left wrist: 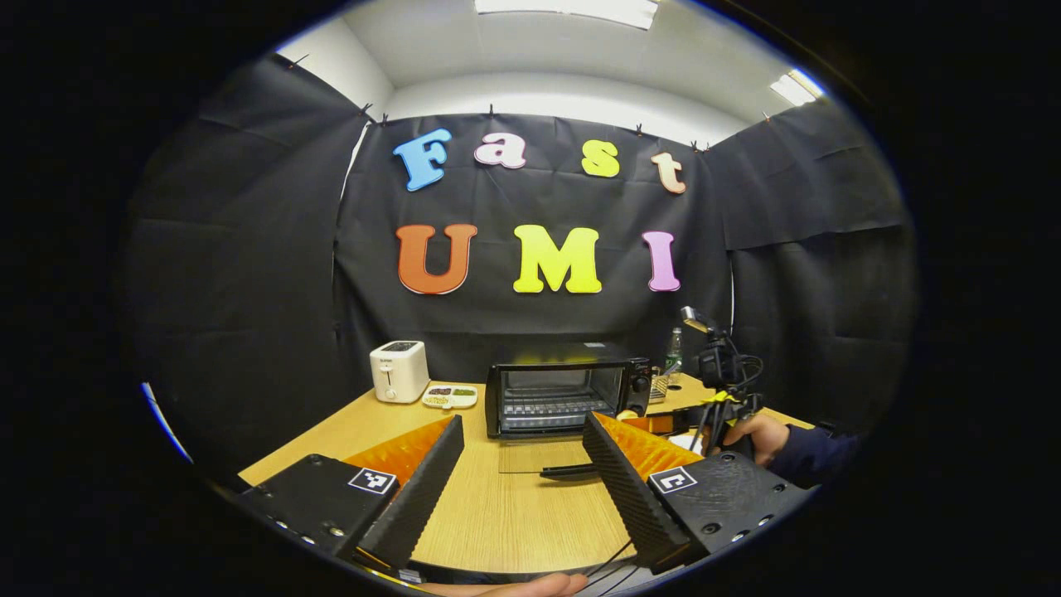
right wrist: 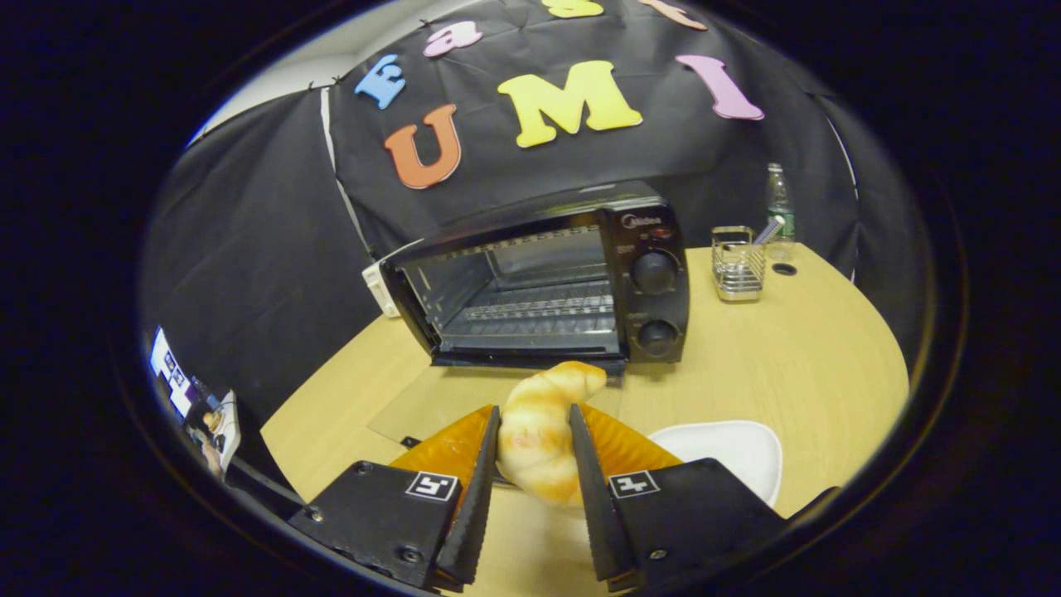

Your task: Open the electric oven with the left hand, put the food in, and close the electric oven.

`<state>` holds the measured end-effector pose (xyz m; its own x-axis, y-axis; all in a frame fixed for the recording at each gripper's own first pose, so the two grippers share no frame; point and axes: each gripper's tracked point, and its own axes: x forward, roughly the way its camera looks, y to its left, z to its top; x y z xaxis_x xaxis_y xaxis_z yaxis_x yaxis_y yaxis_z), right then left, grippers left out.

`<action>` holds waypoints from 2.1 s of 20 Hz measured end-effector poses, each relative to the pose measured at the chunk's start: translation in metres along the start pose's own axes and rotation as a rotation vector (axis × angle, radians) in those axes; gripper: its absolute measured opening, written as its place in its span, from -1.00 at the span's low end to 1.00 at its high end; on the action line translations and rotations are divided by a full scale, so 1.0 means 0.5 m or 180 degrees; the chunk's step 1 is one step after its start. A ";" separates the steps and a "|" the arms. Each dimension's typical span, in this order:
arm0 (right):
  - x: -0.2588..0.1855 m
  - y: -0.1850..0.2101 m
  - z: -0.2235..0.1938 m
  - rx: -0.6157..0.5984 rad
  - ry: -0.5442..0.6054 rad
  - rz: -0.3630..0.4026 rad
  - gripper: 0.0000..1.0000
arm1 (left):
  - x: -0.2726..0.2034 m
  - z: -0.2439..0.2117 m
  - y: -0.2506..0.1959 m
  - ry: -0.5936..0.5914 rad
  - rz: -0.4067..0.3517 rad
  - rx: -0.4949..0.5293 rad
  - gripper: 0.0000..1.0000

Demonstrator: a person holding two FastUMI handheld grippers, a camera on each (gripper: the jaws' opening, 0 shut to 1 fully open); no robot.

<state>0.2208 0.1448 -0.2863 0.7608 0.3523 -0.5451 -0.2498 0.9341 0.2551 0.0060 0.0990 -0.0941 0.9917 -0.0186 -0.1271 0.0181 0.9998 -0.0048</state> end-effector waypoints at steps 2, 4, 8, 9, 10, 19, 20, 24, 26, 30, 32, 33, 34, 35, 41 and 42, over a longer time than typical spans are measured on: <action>0.040 0.025 0.033 0.0043 -0.0082 0.0041 0.03 | -0.002 0.023 0.010 -0.0109 0.0023 0.0116 0.89; 0.083 0.039 0.079 0.0034 -0.0195 0.0005 0.02 | 0.001 0.030 0.025 -0.0182 0.0081 0.0199 0.89; 0.181 0.072 0.139 -0.0082 -0.0276 -0.0057 0.02 | 0.019 0.011 0.042 -0.0126 0.0120 0.0104 0.90; 0.208 0.073 0.158 -0.0142 -0.0384 -0.0105 0.02 | 0.026 0.002 0.049 -0.0087 0.0119 0.0066 0.90; 0.232 0.069 0.170 -0.0216 -0.0444 -0.0189 0.02 | 0.031 -0.005 0.054 -0.0053 0.0123 0.0036 0.90; 0.422 0.060 0.199 -0.0447 -0.0457 -0.0404 0.15 | 0.048 -0.048 0.085 0.0090 0.0168 0.0127 0.90; 0.420 0.056 0.214 -0.0500 -0.0543 -0.0463 0.25 | 0.052 -0.055 0.084 0.0117 0.0148 0.0094 0.90; 0.379 0.060 0.194 -0.0446 -0.0610 -0.0399 0.69 | 0.054 -0.071 0.097 0.0205 0.0187 -0.0020 0.90; 0.346 0.060 0.178 -0.0417 -0.0597 -0.0382 0.82 | 0.049 -0.072 0.098 0.0224 0.0238 -0.0069 0.90; 0.254 0.068 0.139 -0.0381 -0.0534 -0.0300 0.82 | 0.030 -0.065 0.091 0.0184 0.0282 -0.0128 0.91; 0.189 0.078 0.128 -0.0375 -0.0579 -0.0247 0.82 | 0.019 -0.068 0.073 0.0197 0.0246 -0.0183 0.90; 0.148 0.083 0.124 -0.0389 -0.0614 -0.0227 0.82 | 0.015 -0.066 0.065 0.0190 0.0232 -0.0190 0.90; 0.107 0.087 0.121 -0.0420 -0.0671 -0.0206 0.82 | 0.012 -0.065 0.057 0.0184 0.0222 -0.0188 0.89; 0.062 0.090 0.122 -0.0466 -0.0743 -0.0205 0.82 | 0.011 -0.063 0.049 0.0159 0.0209 -0.0187 0.91; -0.204 0.093 0.159 -0.0698 -0.1297 -0.0383 0.85 | 0.024 -0.038 -0.001 0.0100 0.0081 -0.0252 0.86; -0.241 0.090 0.169 -0.0648 -0.1369 -0.0431 0.85 | 0.027 -0.032 -0.008 0.0092 0.0067 -0.0250 0.86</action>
<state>0.1685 0.1395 -0.1418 0.9621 0.2111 -0.1724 -0.2109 0.9773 0.0200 0.0175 0.0948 -0.1116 0.9877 0.0011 -0.1564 -0.0137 0.9967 -0.0797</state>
